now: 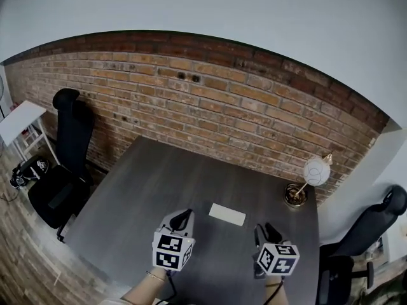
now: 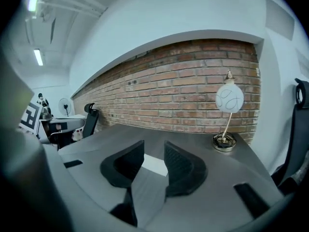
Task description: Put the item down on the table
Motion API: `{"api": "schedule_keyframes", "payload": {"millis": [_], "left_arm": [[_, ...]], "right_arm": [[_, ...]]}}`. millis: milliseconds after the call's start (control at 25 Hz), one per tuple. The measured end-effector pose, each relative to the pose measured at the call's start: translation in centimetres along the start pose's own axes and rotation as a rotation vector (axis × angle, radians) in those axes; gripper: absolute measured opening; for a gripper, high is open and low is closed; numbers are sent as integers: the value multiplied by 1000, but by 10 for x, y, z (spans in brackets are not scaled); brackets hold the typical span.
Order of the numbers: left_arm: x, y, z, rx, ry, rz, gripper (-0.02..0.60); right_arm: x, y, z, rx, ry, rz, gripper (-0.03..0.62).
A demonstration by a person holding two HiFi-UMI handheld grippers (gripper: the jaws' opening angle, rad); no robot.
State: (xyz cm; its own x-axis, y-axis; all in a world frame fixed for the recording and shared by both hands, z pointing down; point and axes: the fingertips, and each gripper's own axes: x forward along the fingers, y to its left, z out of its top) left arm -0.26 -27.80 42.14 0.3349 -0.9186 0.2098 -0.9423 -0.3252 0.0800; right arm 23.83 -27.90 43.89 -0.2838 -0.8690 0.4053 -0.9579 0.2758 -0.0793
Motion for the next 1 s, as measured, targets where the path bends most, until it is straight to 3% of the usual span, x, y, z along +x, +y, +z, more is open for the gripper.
{"api": "schedule_keyframes", "payload": {"millis": [200, 400, 560, 1000], "left_arm": [[-5, -5, 13, 26, -19, -17, 15], [-4, -7, 29, 46, -42, -31, 15], [0, -7, 37, 62, -49, -40, 15], [4, -7, 35, 72, -43, -50, 15]], "right_arm": [[-27, -13, 20, 19, -78, -92, 70], [-46, -20, 27, 9, -114, -169, 43], [-57, -34, 23, 62, -134, -238, 40], [-60, -43, 14, 111, -114, -265, 34]]}}
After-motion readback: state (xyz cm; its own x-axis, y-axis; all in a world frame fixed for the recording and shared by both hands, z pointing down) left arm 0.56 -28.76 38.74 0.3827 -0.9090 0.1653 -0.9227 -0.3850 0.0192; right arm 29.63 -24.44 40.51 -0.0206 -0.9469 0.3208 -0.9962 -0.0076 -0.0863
